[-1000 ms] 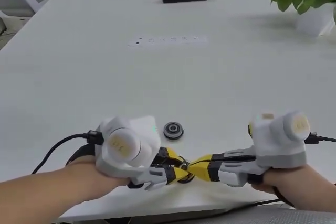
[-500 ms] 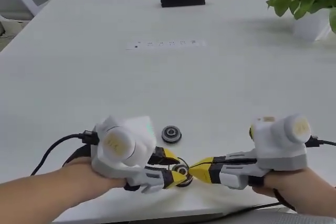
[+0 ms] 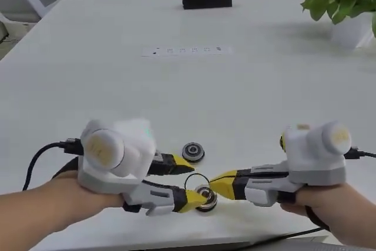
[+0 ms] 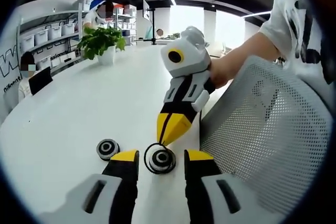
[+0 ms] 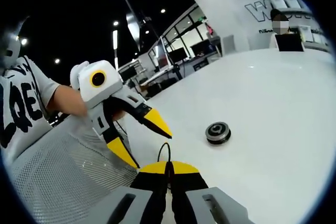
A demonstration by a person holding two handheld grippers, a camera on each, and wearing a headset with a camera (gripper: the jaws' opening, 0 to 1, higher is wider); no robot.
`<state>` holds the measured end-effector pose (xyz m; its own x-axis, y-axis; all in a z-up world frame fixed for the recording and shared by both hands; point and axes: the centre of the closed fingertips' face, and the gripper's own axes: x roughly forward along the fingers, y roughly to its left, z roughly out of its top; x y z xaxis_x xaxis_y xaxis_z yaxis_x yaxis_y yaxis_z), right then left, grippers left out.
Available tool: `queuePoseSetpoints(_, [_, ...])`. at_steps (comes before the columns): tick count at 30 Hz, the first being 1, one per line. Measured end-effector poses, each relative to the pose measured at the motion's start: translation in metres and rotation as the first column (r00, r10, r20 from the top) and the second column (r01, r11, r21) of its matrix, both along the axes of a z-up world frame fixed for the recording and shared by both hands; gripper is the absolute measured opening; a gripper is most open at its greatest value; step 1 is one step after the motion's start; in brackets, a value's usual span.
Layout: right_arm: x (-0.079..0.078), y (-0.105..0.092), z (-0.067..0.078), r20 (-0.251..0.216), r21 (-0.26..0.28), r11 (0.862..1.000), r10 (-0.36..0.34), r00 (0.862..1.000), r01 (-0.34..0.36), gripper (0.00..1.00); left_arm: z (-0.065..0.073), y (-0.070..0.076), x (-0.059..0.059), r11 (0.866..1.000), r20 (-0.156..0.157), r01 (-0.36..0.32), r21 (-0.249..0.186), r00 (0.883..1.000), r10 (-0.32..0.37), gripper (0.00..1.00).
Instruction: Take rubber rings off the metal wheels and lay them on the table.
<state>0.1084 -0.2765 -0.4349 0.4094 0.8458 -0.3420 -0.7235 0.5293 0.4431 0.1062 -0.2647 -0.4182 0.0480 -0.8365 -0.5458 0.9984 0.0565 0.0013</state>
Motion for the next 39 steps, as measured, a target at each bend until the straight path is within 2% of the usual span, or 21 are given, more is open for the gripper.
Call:
queuePoseSetpoints(6, [0.003,0.004,0.005,0.006,0.009,1.0,0.008,1.0,-0.008,0.0,0.013,0.011,0.001,1.0,0.015,-0.006,-0.018,1.0,0.007,0.38])
queuePoseSetpoints(14, [0.008,0.009,0.007,0.011,0.009,1.0,0.024,1.0,-0.024,0.0,0.027,0.023,0.002,0.999,0.01,-0.028,-0.045,1.0,0.029,0.51])
queuePoseSetpoints(22, [0.013,0.017,0.008,0.017,-0.009,0.999,0.052,0.998,-0.052,0.0,0.028,0.037,0.002,0.998,0.001,-0.048,-0.038,0.999,0.048,0.61])
queuePoseSetpoints(31, [0.019,0.026,0.005,0.012,-0.027,0.996,0.083,0.996,-0.083,0.0,0.033,0.052,0.004,0.994,-0.01,-0.095,-0.051,0.995,0.095,0.65])
queuePoseSetpoints(36, [0.023,0.031,0.003,0.014,-0.041,0.994,0.101,0.995,-0.101,0.0,0.035,0.061,0.006,0.993,-0.005,-0.107,-0.047,0.994,0.107,0.67])
queuePoseSetpoints(39, [0.025,0.038,0.002,0.013,-0.055,0.991,0.123,0.992,-0.122,0.0,0.038,0.066,0.009,0.99,-0.016,-0.127,-0.053,0.992,0.126,0.67])
